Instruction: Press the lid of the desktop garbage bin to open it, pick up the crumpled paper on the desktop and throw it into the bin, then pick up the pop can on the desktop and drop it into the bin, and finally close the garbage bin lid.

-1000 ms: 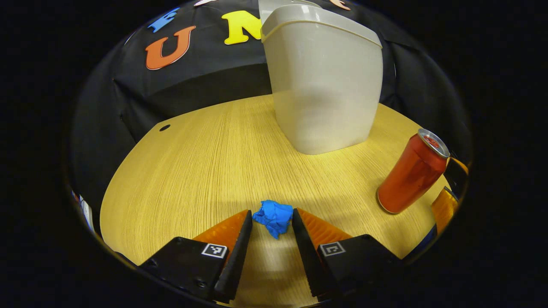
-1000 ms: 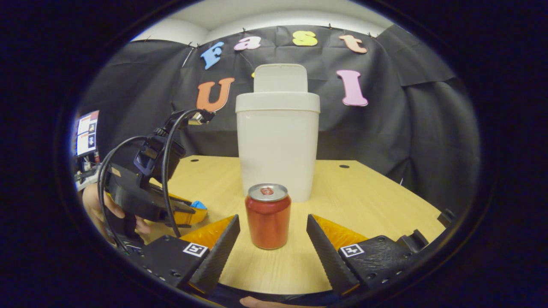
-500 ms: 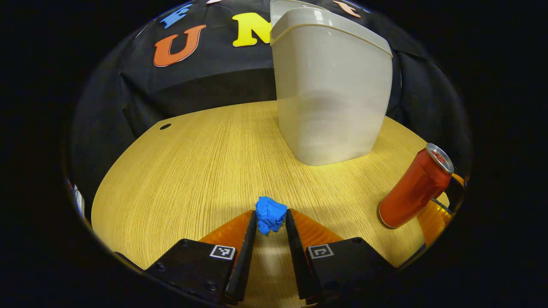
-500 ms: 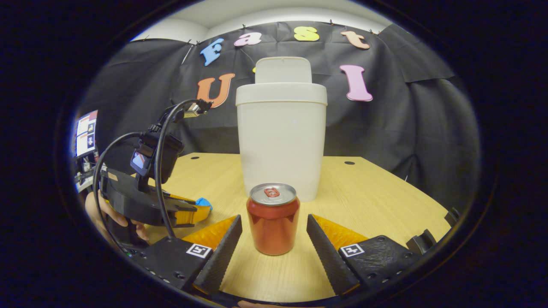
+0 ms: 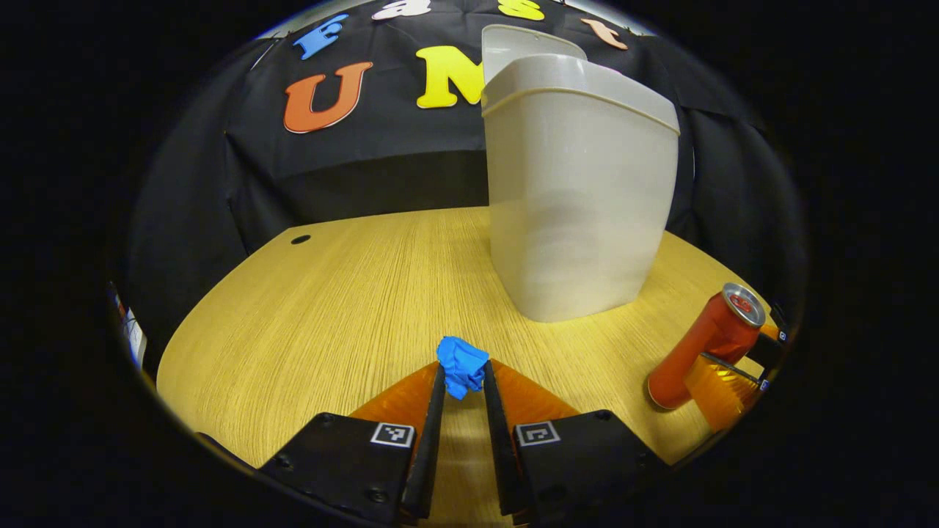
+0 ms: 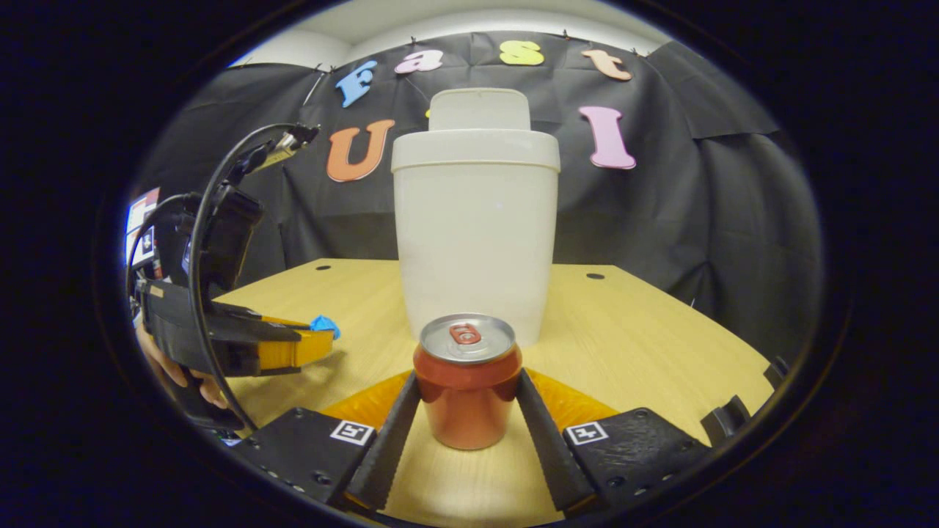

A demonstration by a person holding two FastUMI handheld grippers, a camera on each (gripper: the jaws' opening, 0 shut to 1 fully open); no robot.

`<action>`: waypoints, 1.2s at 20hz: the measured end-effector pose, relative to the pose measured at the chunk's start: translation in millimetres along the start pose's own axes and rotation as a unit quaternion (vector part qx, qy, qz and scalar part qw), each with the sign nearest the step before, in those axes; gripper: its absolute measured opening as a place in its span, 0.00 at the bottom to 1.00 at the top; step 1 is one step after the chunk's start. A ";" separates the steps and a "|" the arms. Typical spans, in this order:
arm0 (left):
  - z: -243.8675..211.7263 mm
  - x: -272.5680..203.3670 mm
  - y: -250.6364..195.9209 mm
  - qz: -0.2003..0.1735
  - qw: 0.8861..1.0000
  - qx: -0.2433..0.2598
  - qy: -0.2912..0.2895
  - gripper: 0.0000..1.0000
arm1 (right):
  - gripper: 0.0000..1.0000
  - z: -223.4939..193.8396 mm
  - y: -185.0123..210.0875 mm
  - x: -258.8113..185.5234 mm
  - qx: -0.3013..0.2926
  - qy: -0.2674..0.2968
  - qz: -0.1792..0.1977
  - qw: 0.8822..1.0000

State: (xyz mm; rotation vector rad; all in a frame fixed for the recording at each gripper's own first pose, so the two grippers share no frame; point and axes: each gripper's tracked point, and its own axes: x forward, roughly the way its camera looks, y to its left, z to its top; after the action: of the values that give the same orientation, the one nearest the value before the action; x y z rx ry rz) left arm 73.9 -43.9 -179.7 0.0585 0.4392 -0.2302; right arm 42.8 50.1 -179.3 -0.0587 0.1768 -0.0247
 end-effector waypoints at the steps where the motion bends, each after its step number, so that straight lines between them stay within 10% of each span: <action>1: 2.7 -5.7 0.9 -0.003 1.000 -0.004 -0.007 0.36 | 0.80 1.6 -2.4 -3.5 0.000 -0.003 0.000 1.000; 24: 99.0 -124.4 -4.8 0.057 0.985 -0.040 -0.160 0.36 | 0.77 155.1 -76.0 -74.1 -0.006 -0.095 -0.017 0.995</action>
State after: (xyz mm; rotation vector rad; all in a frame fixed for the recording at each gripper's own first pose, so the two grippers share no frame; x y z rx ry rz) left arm 4.5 -33.1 -37.0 -0.0332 0.1237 -0.1060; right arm -4.2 -14.9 -9.3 -0.0748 -0.0141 -0.0521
